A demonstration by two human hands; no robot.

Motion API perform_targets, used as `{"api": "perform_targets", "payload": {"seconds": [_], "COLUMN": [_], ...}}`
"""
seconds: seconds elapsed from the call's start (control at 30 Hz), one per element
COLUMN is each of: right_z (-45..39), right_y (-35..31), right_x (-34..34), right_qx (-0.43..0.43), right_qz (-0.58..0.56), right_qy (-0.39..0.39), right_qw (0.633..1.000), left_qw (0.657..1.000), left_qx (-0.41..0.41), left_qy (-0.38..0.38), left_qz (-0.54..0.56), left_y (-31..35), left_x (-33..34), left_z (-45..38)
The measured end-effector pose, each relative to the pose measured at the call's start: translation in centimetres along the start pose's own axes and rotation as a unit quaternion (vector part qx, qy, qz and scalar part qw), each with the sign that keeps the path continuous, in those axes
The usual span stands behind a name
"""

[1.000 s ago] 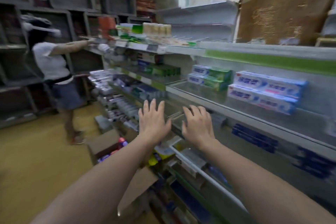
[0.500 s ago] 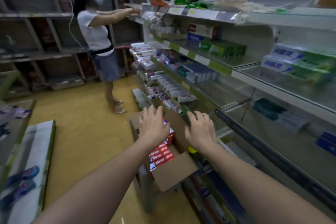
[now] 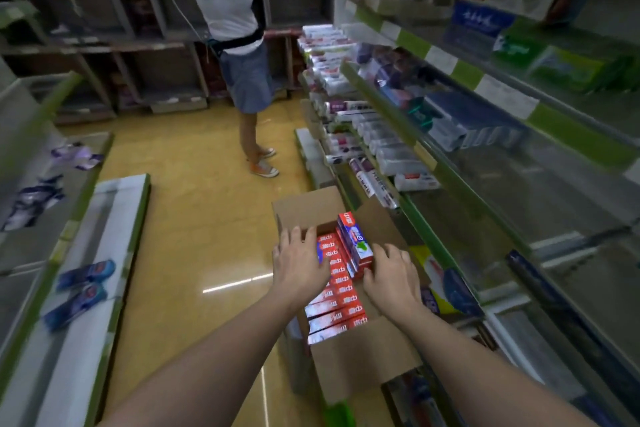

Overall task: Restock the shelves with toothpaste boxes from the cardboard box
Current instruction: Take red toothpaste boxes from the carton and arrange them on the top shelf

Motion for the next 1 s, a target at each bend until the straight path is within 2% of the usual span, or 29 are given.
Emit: {"api": "perform_targets", "payload": {"seconds": [0.27,0.4,0.57,0.67,0.83,1.0], "right_z": [-10.2,-13.3,-15.8,-17.2,-19.9,-22.2], "right_y": [1.4,2.9,3.7,3.7,3.9,4.1], "right_x": [8.7,13.0,17.7,19.5,20.9,23.0], "right_qx": [0.056,0.118,0.147,0.159,0.153,0.154], "right_qz": [-0.03,-0.066,-0.076,-0.071,-0.059,-0.075], "right_qy": [-0.119,-0.173,-0.232,-0.225,-0.169,-0.178], "right_qw": [0.991,0.976,0.959,0.959,0.972,0.969], "left_qw": [0.995,0.989,0.982,0.974,0.963,0.953], "left_qx": [-0.064,-0.102,-0.123,-0.144,-0.189,-0.22], "left_qy": [-0.072,-0.103,-0.132,-0.149,-0.153,-0.162], "left_qz": [0.015,0.033,0.062,0.09,0.119,0.13], "left_y": [-2.4,-3.7,-5.0,-5.7,-7.9,-9.9], "left_x": [8.3,12.1,16.7,19.2,21.7,23.2], "left_z": [-9.0,-11.3,-13.5,-14.2,-15.1,-15.4]}}
Point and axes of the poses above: each hand's wrist, its own z-axis away from the middle knuckle, its own x-axis out of the palm, y = z × x, the point moved 6 cm from there along -z, towards the middle knuckle, and after that the axes turned 8 degrees about x, right-handed, at the moved point
